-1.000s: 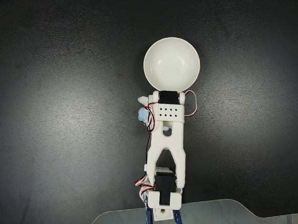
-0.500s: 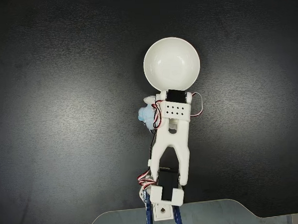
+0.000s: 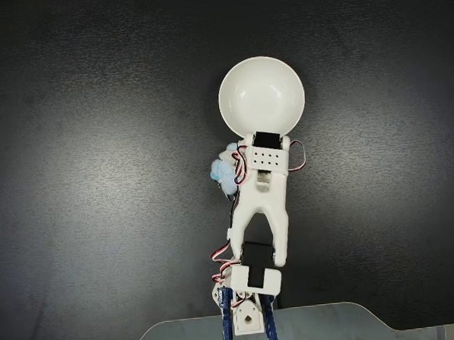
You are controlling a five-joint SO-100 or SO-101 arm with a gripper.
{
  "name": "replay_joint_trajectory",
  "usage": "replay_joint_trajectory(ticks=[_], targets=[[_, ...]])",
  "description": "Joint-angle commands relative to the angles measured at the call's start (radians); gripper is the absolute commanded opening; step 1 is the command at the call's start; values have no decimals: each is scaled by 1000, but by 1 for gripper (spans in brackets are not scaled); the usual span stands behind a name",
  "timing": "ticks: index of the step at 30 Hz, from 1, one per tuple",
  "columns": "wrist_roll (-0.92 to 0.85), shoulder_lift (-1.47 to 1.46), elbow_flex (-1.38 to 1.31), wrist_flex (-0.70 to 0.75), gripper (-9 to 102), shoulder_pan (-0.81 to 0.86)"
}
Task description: Grasp a skyblue doll and put it in the white bowl.
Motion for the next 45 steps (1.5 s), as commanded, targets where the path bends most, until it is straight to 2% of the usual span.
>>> replay_joint_trajectory(ticks=[1, 15, 19, 26, 31, 37, 45], targets=[[-6, -15, -21, -34, 58, 3], [8, -6, -20, -38, 55, 14], [8, -5, -20, -38, 40, 14], [9, -5, -20, -38, -3, 14], [12, 66, -23, -25, -1, 14], [12, 426, -23, -11, -2, 5], [14, 776, -25, 230, -2, 0]])
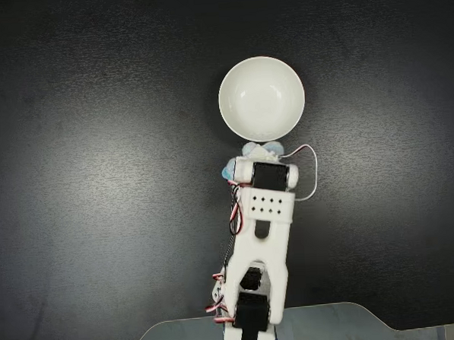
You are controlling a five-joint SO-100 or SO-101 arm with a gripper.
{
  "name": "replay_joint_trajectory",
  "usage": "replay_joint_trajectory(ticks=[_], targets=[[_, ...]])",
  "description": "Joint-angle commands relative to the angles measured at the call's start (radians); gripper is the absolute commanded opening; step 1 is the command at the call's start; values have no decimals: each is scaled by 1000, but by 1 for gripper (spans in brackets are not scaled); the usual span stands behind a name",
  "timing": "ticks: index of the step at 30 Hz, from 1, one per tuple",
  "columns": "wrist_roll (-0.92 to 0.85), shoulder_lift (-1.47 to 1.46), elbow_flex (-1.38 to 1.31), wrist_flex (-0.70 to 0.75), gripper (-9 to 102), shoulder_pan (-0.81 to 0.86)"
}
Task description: Grasp a skyblue doll and put it in the white bowl.
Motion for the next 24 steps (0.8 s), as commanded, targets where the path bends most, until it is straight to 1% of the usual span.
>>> replay_joint_trajectory(ticks=[1, 4, 8, 16, 20, 24], targets=[[9, 215, -29, 132, -2, -6], [17, 221, -98, 156, -2, -5], [58, 184, -334, 156, -2, -5], [80, -153, -902, 156, -2, -5], [80, -313, -1020, 156, -2, -5], [80, -448, -1048, 137, -2, 8]])
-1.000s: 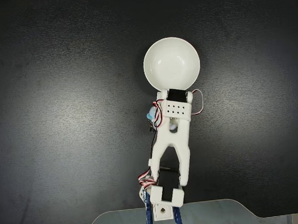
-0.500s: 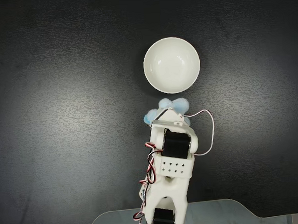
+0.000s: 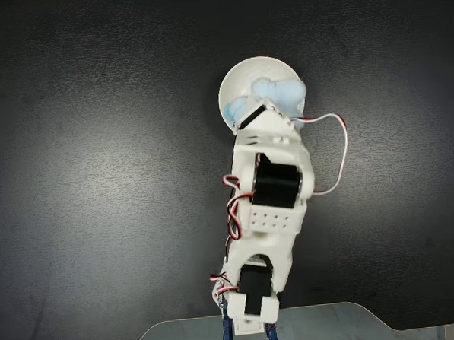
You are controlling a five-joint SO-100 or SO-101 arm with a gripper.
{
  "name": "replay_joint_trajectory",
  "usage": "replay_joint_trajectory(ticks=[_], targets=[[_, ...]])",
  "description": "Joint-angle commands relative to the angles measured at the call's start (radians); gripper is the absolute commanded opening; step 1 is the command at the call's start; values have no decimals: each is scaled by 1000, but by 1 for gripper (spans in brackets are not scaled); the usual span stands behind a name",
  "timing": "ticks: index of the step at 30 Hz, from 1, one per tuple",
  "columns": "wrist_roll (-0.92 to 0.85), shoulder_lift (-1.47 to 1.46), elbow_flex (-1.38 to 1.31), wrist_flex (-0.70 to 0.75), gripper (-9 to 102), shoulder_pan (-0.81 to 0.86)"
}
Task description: Grasp a skyblue doll and put it in the white bowl.
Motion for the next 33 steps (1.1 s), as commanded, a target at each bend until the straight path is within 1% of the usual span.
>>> replay_joint_trajectory(ticks=[1, 7, 13, 18, 23, 27, 33], targets=[[9, -95, -112, 14, -2, 14], [9, -222, -98, -126, -2, 12], [11, -273, -94, -290, -2, 14], [11, -319, -64, -301, -2, 15], [11, -305, 124, -311, -2, 37], [18, -290, 213, -321, -2, 64], [52, -288, 241, -459, -2, 87]])
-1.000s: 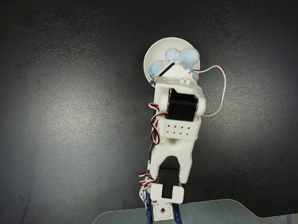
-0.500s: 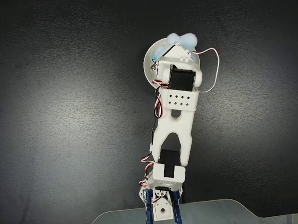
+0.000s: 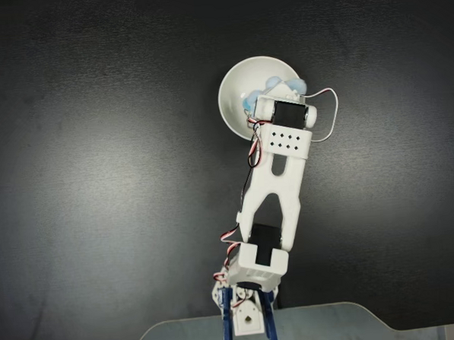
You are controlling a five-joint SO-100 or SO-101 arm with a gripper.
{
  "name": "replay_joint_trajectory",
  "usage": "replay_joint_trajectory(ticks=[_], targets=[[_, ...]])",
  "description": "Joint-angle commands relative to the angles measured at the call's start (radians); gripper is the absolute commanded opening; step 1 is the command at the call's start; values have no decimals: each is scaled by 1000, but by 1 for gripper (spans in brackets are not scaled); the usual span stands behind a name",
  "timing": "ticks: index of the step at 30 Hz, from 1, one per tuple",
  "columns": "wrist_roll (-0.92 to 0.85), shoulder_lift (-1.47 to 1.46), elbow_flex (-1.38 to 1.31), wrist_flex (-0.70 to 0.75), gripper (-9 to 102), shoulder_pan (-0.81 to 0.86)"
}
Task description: Grasp a skyblue doll and put it in the white bowl.
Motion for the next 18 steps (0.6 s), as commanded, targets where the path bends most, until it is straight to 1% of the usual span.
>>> replay_joint_trajectory(ticks=[1, 13, 18], targets=[[15, 54, -8, -84, -2, 11], [15, 54, -8, -81, -1, -6], [2, 52, -6, -78, 4, -37]])
